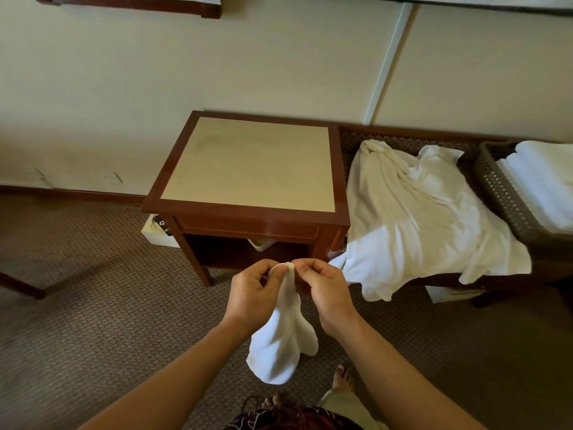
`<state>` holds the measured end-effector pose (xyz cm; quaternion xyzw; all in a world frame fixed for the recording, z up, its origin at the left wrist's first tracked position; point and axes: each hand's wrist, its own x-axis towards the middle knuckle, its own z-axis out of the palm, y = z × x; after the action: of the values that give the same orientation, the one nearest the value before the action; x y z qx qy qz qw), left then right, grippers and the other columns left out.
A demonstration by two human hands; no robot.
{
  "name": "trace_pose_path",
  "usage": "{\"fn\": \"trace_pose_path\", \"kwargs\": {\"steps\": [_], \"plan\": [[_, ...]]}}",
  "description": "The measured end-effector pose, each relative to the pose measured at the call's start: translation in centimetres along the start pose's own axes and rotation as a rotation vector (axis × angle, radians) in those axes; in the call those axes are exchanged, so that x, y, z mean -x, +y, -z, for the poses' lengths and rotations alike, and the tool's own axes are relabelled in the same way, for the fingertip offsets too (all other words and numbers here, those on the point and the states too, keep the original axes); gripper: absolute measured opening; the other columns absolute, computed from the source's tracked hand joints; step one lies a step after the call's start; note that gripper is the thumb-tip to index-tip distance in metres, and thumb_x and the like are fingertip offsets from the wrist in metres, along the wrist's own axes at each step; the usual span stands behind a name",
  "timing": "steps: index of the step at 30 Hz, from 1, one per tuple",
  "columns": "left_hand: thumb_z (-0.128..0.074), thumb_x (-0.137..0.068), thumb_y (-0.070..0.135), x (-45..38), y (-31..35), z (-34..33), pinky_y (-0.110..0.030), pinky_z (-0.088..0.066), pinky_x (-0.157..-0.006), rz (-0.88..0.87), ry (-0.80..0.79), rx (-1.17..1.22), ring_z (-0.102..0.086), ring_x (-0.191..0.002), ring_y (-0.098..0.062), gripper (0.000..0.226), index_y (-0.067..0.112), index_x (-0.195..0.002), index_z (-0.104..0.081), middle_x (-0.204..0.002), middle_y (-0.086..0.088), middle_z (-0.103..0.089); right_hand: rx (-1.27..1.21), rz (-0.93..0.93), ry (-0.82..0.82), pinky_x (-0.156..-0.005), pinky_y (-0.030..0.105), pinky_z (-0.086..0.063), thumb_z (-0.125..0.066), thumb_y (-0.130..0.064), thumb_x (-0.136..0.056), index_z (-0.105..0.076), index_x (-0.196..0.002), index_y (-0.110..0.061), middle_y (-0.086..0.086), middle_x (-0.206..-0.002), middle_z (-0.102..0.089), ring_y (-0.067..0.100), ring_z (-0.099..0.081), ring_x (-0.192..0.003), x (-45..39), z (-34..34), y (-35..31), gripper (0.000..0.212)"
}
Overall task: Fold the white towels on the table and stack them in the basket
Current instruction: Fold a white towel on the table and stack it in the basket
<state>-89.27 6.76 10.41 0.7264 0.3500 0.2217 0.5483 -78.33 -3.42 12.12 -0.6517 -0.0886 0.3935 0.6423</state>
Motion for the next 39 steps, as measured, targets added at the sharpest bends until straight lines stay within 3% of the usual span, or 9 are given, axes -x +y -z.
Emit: {"fn": "trace_pose_path", "kwargs": {"steps": [6, 12, 16, 20, 25, 29, 31, 34, 39], "plan": [[-0.068, -0.097, 0.039, 0.2, 0.2, 0.0, -0.051, -0.056, -0.069, 0.062, -0.055, 0.105, -0.069, -0.079, -0.032, 0.015, 0.033, -0.088, -0.078, -0.079, -0.001, -0.076, 0.188, 0.205, -0.029, -0.079, 0.022, -0.057, -0.076, -0.005, -0.089, -0.073, -0.099, -0.021, 0.0, -0.09, -0.079, 0.011, -0.075, -0.091, 0.3, 0.1, -0.1, 0.019], [-0.069, -0.096, 0.038, -0.4, -1.9, 1.9, -0.04, -0.057, -0.08, 0.006, -0.235, -0.086, -0.069, -0.086, -0.008, 0.011, 0.033, -0.09, -0.077, -0.088, 0.011, -0.074, 0.351, 0.368, -0.114, -0.079, 0.023, -0.053, -0.067, -0.001, -0.094, -0.071, -0.101, -0.022, -0.002, -0.091, -0.076, 0.013, -0.07, -0.088, -0.6, 2.0, -2.3, 0.023], [-0.068, -0.097, 0.036, 0.1, -3.6, 1.4, -0.032, -0.05, -0.069, -0.056, -0.28, -0.163, -0.061, -0.074, -0.006, 0.021, 0.042, -0.077, -0.068, -0.078, 0.016, -0.064, 0.574, 0.477, -0.191, -0.069, 0.022, -0.047, -0.064, -0.006, -0.097, -0.067, -0.103, -0.026, 0.004, -0.082, -0.065, 0.022, -0.058, -0.075, -0.7, 2.6, -3.8, 0.022], [-0.065, -0.099, 0.037, 0.7, -4.5, -0.1, -0.024, -0.043, -0.064, -0.088, -0.271, -0.16, -0.053, -0.068, -0.006, 0.03, 0.042, -0.07, -0.061, -0.078, 0.016, -0.057, 0.776, 0.651, -0.233, -0.08, 0.036, -0.053, -0.059, -0.006, -0.101, -0.065, -0.111, -0.024, -0.001, -0.095, -0.07, 0.018, -0.066, -0.089, -0.3, 2.6, -5.1, 0.021], [-0.061, -0.098, 0.049, 0.8, -4.8, -1.3, -0.038, -0.056, -0.084, -0.107, -0.248, -0.137, -0.062, -0.1, -0.004, 0.02, 0.037, -0.092, -0.077, -0.128, 0.023, -0.054, 0.765, 0.626, -0.28, -0.087, 0.03, -0.053, -0.059, -0.002, -0.099, -0.067, -0.11, -0.026, -0.013, -0.102, -0.071, 0.014, -0.067, -0.102, 0.4, 2.7, -6.2, 0.028], [-0.063, -0.098, 0.046, 0.6, -3.7, -1.4, -0.034, -0.054, -0.083, -0.193, -0.212, -0.185, -0.067, -0.098, 0.0, 0.031, 0.053, -0.069, -0.065, -0.159, 0.023, -0.029, 0.725, 0.544, -0.332, -0.089, 0.017, -0.048, -0.059, 0.001, -0.097, -0.069, -0.107, -0.025, -0.016, -0.104, -0.07, 0.009, -0.066, -0.105, 0.6, 3.1, -7.3, 0.029], [-0.063, -0.099, 0.043, 0.5, -3.4, -1.5, -0.036, -0.055, -0.08, -0.263, -0.244, -0.129, -0.067, -0.103, -0.001, 0.018, 0.046, -0.083, -0.07, -0.155, 0.022, -0.044, 0.73, 0.528, -0.332, -0.089, 0.016, -0.048, -0.06, 0.002, -0.097, -0.07, -0.106, -0.024, -0.016, -0.103, -0.07, 0.007, -0.066, -0.104, 0.5, 3.3, -7.9, 0.03], [-0.064, -0.098, 0.047, 0.5, -3.9, -1.8, -0.032, -0.052, -0.074, -0.314, -0.256, -0.112, -0.066, -0.092, -0.009, 0.024, 0.03, -0.094, -0.079, -0.118, 0.022, -0.067, 0.742, 0.507, -0.327, -0.088, 0.026, -0.052, -0.061, 0.001, -0.096, -0.07, -0.104, -0.026, -0.007, -0.097, -0.071, 0.014, -0.067, -0.097, 0.2, 3.6, -8.4, 0.029], [-0.065, -0.093, 0.052, 1.0, -6.2, -2.0, -0.022, -0.043, -0.081, -0.375, -0.096, -0.249, -0.055, -0.092, -0.004, 0.028, 0.028, -0.089, -0.077, -0.094, 0.019, -0.056, 0.738, 0.554, -0.247, -0.085, 0.025, -0.051, -0.063, 0.0, -0.096, -0.071, -0.104, -0.028, -0.01, -0.098, -0.071, 0.015, -0.066, -0.095, -0.1, 4.3, -8.5, 0.03]]}}
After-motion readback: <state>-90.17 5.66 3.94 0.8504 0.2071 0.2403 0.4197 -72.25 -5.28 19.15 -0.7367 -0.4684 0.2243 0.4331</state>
